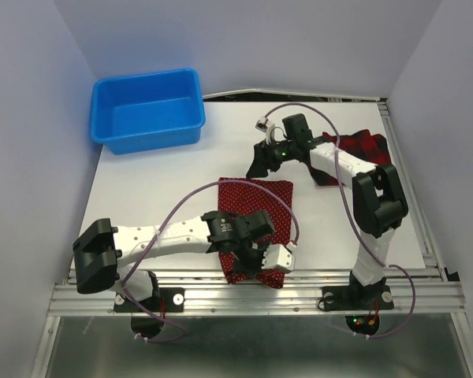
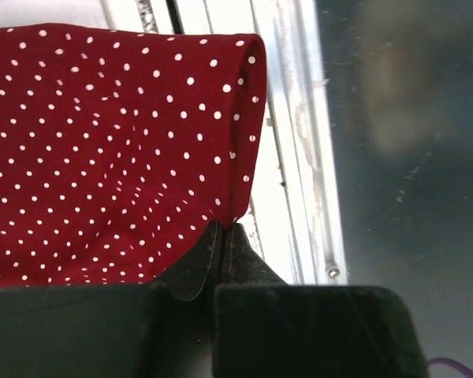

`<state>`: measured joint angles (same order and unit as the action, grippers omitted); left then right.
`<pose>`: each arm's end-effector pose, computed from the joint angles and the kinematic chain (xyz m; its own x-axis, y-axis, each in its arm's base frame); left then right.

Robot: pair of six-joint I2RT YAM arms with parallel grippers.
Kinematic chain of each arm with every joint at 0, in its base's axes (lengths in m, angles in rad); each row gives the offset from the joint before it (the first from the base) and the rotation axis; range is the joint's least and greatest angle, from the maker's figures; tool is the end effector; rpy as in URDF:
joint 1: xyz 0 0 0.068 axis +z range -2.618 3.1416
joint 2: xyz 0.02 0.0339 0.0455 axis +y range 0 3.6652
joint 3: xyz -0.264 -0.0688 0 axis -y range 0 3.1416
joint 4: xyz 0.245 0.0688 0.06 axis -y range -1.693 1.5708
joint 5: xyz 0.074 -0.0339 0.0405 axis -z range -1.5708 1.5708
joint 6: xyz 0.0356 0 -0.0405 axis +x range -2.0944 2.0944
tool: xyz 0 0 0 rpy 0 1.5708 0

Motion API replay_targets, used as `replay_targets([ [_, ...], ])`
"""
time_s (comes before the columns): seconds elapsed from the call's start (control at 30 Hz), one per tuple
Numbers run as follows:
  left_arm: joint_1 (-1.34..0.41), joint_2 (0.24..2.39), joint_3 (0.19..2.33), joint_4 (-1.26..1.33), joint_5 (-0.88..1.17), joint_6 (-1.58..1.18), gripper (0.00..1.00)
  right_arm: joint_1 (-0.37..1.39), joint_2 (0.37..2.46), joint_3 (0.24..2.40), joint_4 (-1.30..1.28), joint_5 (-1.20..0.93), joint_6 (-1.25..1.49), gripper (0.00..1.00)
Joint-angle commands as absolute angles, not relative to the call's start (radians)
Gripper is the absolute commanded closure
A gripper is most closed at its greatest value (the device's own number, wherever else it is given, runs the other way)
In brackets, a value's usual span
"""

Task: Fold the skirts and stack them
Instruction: Fold the skirt

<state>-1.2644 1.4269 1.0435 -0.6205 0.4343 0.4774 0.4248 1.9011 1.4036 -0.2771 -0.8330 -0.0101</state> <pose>0.0729 -0.2799 0.2491 0.2027 0.7411 -0.6401 0.9457 -0.3179 -0.0685 0.3714 0.1969 0.2305 -0.6296 -0.2922 -0.7199 -0.7655 0.3920 0.5103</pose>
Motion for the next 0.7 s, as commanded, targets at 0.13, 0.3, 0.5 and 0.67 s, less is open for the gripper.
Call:
replay_targets([
  [0.13,-1.214,1.401,1.135,-0.739,0.633,0.529,1.0,0.403,2.097,1.537,-0.394,-0.706,-0.138,0.37],
  [0.3,-1.178,1.416,1.218,-0.814,0.686,0.583,1.0,0.403,2.128,1.479,-0.374,-0.699,-0.141,0.46],
  [0.5,-1.083,1.5,1.36,-0.942,0.707,0.681,1.0,0.422,2.111,1.361,-0.376,-0.846,-0.153,0.6],
  [0.67,-0.997,1.603,1.486,-1.032,0.686,0.778,1.0,0.452,2.099,1.31,-0.376,-0.905,-0.16,0.66],
])
